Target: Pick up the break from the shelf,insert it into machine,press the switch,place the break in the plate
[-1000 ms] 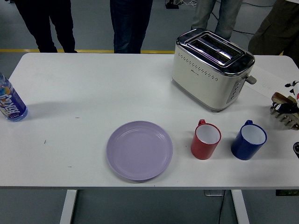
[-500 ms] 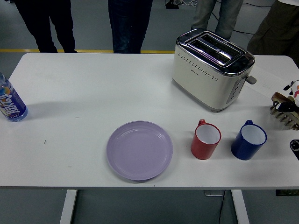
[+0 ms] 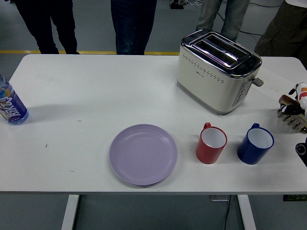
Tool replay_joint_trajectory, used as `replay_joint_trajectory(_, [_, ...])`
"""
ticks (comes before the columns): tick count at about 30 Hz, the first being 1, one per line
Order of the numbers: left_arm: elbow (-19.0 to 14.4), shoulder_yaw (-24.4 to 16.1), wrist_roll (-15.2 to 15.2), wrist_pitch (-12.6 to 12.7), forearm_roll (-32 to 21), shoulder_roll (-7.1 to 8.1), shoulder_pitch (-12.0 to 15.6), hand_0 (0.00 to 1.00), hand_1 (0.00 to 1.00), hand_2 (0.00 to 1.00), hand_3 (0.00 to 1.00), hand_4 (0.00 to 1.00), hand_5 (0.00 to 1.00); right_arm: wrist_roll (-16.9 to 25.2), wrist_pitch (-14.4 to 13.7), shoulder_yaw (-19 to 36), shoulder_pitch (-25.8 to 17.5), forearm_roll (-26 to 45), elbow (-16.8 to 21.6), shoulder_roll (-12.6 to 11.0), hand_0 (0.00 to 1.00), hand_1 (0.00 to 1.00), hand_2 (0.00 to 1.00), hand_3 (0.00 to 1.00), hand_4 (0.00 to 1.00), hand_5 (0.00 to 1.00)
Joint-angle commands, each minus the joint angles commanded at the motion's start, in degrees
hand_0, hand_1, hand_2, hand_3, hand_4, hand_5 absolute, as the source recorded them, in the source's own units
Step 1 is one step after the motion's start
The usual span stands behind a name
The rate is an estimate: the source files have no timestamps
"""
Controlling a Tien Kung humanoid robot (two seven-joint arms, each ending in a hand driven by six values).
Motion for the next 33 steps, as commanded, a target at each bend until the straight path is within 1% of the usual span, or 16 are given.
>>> replay_joint_trajectory(2, [0.0,0.0,0.0,0.0,0.0,0.0,0.0,0.427,0.541,0.695,0.809,0.691,0.998,0.0,0.0,-0.2,0.1,-0.2,0.0,-0.1,0.466,0.499,0.605,0.668,0.693,0.259])
replay_joint_trajectory(3, [0.0,0.1,0.0,0.0,0.0,0.01,0.0,0.426,0.541,0.695,0.809,0.691,0.998,0.0,-0.1,-0.3,0.1,-0.3,0.0,-0.1,0.395,0.448,0.576,0.633,0.685,0.252])
replay_joint_trajectory(8, [0.0,0.1,0.0,0.0,-0.1,0.01,0.0,0.426,0.541,0.695,0.809,0.691,0.998,0.0,-0.3,-0.6,0.3,-0.7,0.0,-0.1,0.395,0.448,0.576,0.633,0.685,0.252])
replay_joint_trajectory(9, [0.0,0.2,-0.1,0.0,-0.1,0.04,0.0,0.424,0.541,0.695,0.809,0.692,0.998,0.0,-0.2,-0.7,0.3,-0.7,0.0,-0.1,0.343,0.394,0.55,0.611,0.665,0.244])
replay_joint_trajectory(14, [0.0,0.2,-0.1,0.0,-0.1,0.06,-0.1,0.424,0.541,0.695,0.809,0.692,0.998,0.0,-0.3,-0.9,0.5,-0.9,0.0,-0.2,0.343,0.394,0.55,0.611,0.665,0.244])
replay_joint_trajectory(15, [0.0,0.2,-0.1,-0.1,-0.1,0.06,-0.1,0.425,0.54,0.694,0.809,0.69,0.998,0.0,-0.3,-0.9,0.5,-0.8,0.0,-0.2,0.298,0.357,0.528,0.589,0.657,0.23])
replay_joint_trajectory(20, [0.0,0.2,0.0,-0.1,0.0,0.07,-0.1,0.425,0.54,0.694,0.809,0.69,0.998,0.0,0.0,-1.1,0.6,-0.8,0.0,-0.2,0.298,0.357,0.528,0.589,0.657,0.23])
replay_joint_trajectory(21, [0.0,0.2,0.0,-0.1,-0.1,0.08,-0.1,0.425,0.54,0.693,0.808,0.689,0.998,0.0,0.2,-1.2,0.6,-0.8,0.0,-0.2,0.287,0.345,0.511,0.558,0.633,0.206])
replay_joint_trajectory(26, [0.0,0.2,0.0,-0.1,0.0,0.08,-0.1,0.425,0.54,0.693,0.808,0.689,0.998,0.0,0.9,-1.3,0.6,-1.0,0.1,-0.3,0.287,0.345,0.511,0.558,0.633,0.206])
replay_joint_trajectory(27, [0.0,0.2,0.0,-0.1,0.0,0.09,-0.1,0.425,0.541,0.694,0.808,0.69,0.998,0.0,1.0,-1.3,0.7,-1.0,0.1,-0.4,0.282,0.331,0.498,0.532,0.563,0.097])
replay_joint_trajectory(32, [0.0,0.0,0.0,-0.1,0.3,0.1,0.0,0.425,0.541,0.694,0.808,0.69,0.998,0.0,1.1,-1.5,0.8,-1.3,0.2,-0.5,0.282,0.331,0.498,0.532,0.563,0.097])
replay_joint_trajectory(33, [0.0,0.0,0.0,-0.1,0.3,0.11,-0.1,0.424,0.541,0.693,0.808,0.689,0.998,0.0,1.0,-1.6,0.9,-1.4,0.2,-0.6,0.269,0.34,0.499,0.53,0.5,0.008])
